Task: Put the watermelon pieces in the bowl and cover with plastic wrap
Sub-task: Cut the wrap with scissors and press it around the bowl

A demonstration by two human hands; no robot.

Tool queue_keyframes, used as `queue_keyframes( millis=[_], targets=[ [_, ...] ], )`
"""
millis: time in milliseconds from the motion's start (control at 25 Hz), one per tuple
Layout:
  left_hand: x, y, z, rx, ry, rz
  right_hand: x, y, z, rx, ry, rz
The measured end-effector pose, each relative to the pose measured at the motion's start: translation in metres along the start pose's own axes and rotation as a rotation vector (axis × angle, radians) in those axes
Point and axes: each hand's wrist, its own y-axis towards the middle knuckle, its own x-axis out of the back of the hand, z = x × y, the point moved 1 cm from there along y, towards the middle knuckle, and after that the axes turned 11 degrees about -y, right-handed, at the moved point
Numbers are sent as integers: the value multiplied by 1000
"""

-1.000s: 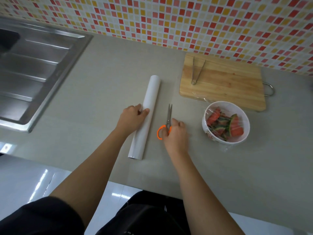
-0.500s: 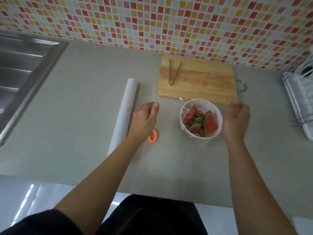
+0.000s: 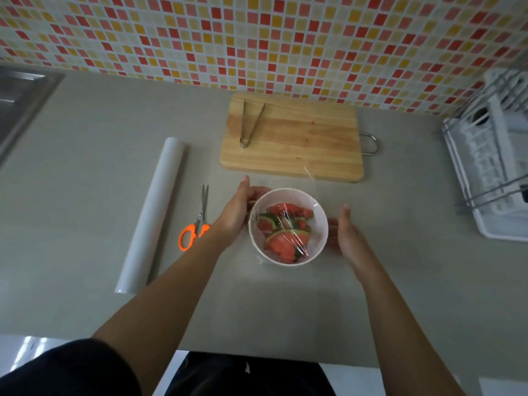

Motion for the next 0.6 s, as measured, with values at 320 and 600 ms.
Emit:
queue_keyframes(
  millis=[320, 600],
  targets=[
    [11, 2, 3, -82, 35, -41, 5, 61, 54, 175, -72, 152],
    [20, -6, 2, 10, 22, -19, -1, 70, 51, 132, 195, 163]
  ],
)
